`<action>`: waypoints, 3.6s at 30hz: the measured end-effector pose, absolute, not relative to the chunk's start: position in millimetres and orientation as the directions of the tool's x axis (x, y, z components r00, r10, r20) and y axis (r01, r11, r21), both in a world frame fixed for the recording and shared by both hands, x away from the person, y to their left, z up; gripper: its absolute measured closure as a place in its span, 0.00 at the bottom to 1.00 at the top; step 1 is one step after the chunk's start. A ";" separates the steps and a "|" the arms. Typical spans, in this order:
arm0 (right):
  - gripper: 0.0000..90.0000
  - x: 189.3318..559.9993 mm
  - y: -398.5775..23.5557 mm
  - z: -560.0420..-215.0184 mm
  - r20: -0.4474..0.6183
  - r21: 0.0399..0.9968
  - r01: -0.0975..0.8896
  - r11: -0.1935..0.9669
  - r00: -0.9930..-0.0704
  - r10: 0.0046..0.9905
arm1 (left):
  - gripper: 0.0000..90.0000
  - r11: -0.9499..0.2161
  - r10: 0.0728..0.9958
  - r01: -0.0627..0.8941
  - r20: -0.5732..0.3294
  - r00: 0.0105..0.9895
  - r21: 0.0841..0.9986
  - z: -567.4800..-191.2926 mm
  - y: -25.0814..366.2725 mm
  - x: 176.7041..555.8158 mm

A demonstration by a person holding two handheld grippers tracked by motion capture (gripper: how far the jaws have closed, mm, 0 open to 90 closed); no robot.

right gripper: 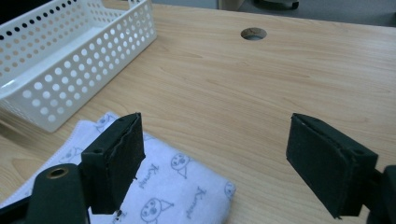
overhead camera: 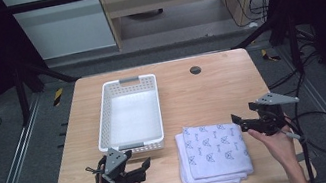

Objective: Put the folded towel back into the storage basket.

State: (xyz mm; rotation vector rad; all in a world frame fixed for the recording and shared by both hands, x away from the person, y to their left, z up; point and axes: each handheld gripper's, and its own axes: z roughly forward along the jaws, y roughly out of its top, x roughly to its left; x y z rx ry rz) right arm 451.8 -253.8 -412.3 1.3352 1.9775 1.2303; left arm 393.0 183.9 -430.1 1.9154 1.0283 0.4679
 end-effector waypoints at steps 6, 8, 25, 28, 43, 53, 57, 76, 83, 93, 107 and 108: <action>0.21 455.2 -249.2 -409.4 0.114 0.864 0.488 0.126 -0.432 0.894 | 0.31 -0.277 0.803 0.480 -0.074 0.592 0.833 -431.7 170.2 394.7; 0.20 455.8 -248.1 -410.2 0.113 0.862 0.489 0.130 -0.436 0.893 | 0.31 -0.287 0.799 0.479 -0.068 0.597 0.830 -433.1 165.8 394.9; 0.24 454.8 -249.4 -424.0 0.125 0.844 0.520 0.135 -0.435 0.892 | 0.27 -0.351 0.770 0.482 -0.046 0.637 0.803 -449.5 122.5 399.2; 0.25 454.1 -249.9 -427.0 0.127 0.838 0.528 0.137 -0.434 0.892 | 0.27 -0.364 0.765 0.487 -0.044 0.642 0.794 -452.9 114.6 400.0; 0.30 455.5 -251.8 -444.5 0.128 0.812 0.563 0.153 -0.427 0.895 | 0.28 -0.385 0.752 0.512 -0.061 0.656 0.768 -464.0 91.1 404.7; 0.33 458.2 -246.9 -455.1 0.129 0.794 0.584 0.166 -0.429 0.894 | 0.28 -0.404 0.744 0.526 -0.065 0.665 0.749 -473.4 78.7 406.2; 0.33 458.6 -245.0 -459.0 0.129 0.787 0.593 0.170 -0.428 0.895 | 0.27 -0.408 0.742 0.531 -0.069 0.667 0.743 -476.5 74.2 406.6; 0.37 465.4 -243.0 -480.5 0.142 0.741 0.645 0.184 -0.419 0.897 | 0.22 -0.420 0.737 0.564 -0.095 0.669 0.711 -496.9 60.6 410.7; 0.40 469.0 -235.4 -489.7 0.129 0.710 0.669 0.220 -0.431 0.893 | 0.23 -0.403 0.742 0.585 -0.123 0.659 0.703 -499.8 59.9 412.3; 0.40 471.4 -236.5 -494.1 0.153 0.699 0.686 0.204 -0.423 0.893 | 0.26 -0.418 0.741 0.583 -0.111 0.663 0.697 -499.0 56.0 411.9; 0.54 470.6 -235.0 -496.5 0.222 0.676 0.720 0.155 -0.399 0.890 | 0.45 -0.420 0.705 0.574 -0.146 0.694 0.703 -498.2 54.6 411.0; 0.57 470.8 -234.7 -496.2 0.225 0.674 0.723 0.155 -0.400 0.888 | 0.47 -0.420 0.704 0.576 -0.148 0.695 0.701 -498.0 54.3 410.8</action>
